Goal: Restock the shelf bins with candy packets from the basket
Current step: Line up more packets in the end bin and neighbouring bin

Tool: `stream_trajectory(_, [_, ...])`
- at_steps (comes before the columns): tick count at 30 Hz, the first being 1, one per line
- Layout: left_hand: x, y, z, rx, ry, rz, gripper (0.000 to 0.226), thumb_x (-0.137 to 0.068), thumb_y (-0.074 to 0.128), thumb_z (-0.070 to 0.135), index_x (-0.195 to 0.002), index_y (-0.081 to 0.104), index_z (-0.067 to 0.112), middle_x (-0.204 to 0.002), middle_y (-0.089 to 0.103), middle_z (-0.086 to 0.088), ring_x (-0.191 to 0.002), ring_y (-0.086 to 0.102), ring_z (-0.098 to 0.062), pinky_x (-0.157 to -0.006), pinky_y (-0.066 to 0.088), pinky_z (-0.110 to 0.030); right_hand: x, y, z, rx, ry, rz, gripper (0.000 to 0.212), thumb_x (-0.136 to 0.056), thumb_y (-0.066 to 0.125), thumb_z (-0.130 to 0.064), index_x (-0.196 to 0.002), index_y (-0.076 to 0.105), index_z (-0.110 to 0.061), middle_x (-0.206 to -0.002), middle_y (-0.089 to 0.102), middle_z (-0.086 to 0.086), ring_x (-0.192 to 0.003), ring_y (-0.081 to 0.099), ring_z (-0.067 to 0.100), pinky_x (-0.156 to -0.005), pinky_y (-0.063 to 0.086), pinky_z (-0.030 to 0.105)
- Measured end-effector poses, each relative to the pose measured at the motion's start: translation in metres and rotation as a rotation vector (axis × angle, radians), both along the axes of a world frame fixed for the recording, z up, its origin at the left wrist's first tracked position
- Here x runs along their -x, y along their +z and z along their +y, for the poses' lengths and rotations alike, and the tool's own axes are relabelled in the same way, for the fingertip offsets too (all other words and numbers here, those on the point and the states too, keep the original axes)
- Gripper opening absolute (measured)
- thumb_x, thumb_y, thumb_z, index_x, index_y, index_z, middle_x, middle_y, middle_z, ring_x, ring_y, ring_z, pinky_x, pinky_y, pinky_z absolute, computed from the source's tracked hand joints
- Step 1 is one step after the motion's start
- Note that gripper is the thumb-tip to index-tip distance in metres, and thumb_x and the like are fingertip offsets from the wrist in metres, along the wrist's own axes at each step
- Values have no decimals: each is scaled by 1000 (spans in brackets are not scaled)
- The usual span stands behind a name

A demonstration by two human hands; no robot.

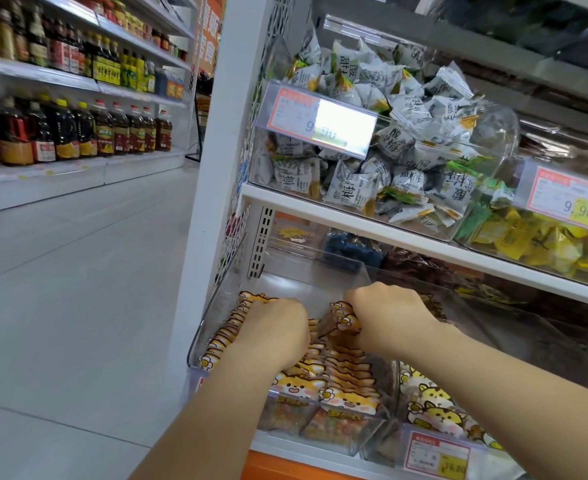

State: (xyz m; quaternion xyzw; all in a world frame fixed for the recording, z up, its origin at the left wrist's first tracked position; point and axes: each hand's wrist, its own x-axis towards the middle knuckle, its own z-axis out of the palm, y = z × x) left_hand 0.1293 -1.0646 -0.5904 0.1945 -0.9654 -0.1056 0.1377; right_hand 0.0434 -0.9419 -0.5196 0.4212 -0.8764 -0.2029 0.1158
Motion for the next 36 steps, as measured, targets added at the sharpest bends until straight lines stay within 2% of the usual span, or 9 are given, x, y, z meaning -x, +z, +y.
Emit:
stream_trajectory(4, [0,-2,-1,13,-11,-13,23,-100,48,22,-104,70,16,-105,66,-5,-98,62,-27,-90,42,-39,10,-7,-7,-5,-2,-26,33,-88,66,-24,-119,59,-22,-111,65,5,-100,65,29,-70,47,34])
stream_trajectory(8, [3,-5,-3,14,-29,10,25,-99,47,21,-106,71,19,-110,62,-2,-96,62,-25,-84,40,-37,16,-10,-16,-46,6,-50,37,-87,68,-22,-123,59,-18,-115,65,8,-103,65,31,-72,46,35])
stream_trajectory(11, [4,-4,-8,-35,-26,46,22,-97,51,15,-112,65,22,-116,56,-2,-96,63,-26,-85,50,-39,20,-12,-19,-66,16,-81,36,-85,68,-18,-120,61,-16,-115,66,9,-103,65,32,-73,47,36])
stream_trajectory(13, [7,1,-12,-38,-30,48,33,-94,55,9,-122,59,26,-124,54,0,-102,62,-25,-85,50,-38,23,-12,-19,-75,30,-103,35,-84,68,-19,-119,61,-16,-113,66,9,-103,65,32,-72,47,36])
stream_trajectory(15, [16,11,-14,17,-55,-1,44,-93,57,7,-131,57,30,-129,56,1,-114,58,-25,-90,46,-37,26,-11,-18,-95,49,-109,35,-85,68,-20,-118,61,-16,-113,65,9,-104,65,31,-71,45,34])
stream_trajectory(20, [33,34,-15,-29,-99,-289,37,-97,54,9,-123,67,32,-133,59,-11,-122,55,-30,-98,42,-36,31,-12,-19,-115,94,-113,33,-86,66,-23,-118,61,-16,-116,65,8,-107,64,31,-71,43,34])
stream_trajectory(27, [44,21,-29,9,-147,-365,45,-93,55,8,-126,65,36,-134,62,-9,-126,55,-28,-107,38,-40,37,-12,-26,-156,122,-150,32,-86,68,-20,-117,63,-14,-116,65,10,-106,65,30,-70,43,32])
stream_trajectory(34, [54,18,-32,35,-131,-426,35,-90,62,16,-122,70,29,-128,61,-11,-127,48,-29,-119,22,-52,42,-6,-10,-156,211,-264,34,-84,68,-40,-112,62,-22,-110,67,7,-101,65,30,-70,44,32])
stream_trajectory(36, [53,19,-29,-20,-121,-414,29,-91,64,27,-120,68,24,-126,63,-9,-123,53,-29,-118,26,-49,45,-2,-2,-160,208,-368,42,-83,68,-52,-112,59,-24,-109,66,5,-100,63,29,-74,46,32])
